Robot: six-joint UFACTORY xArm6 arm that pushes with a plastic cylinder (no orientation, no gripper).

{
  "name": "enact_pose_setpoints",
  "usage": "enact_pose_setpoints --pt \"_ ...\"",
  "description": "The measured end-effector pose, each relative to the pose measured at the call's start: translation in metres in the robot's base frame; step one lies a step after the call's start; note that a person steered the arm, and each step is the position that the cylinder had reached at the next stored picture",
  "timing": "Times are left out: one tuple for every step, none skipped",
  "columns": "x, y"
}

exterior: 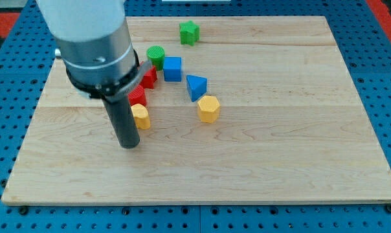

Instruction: Push the green star towards top left

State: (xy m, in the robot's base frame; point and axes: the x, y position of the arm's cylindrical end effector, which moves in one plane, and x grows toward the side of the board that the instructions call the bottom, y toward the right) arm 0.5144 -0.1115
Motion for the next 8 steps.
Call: enact_pose_setpoints --pt "-0.001 0.015" --pt "-0.01 0.016" --pt "-0.014 0.016" --pt "-0.021 0.016" --pt "0.012 0.036" --pt "0.045 0.131" --pt "-0.001 0.241" --pt "-0.101 0.269"
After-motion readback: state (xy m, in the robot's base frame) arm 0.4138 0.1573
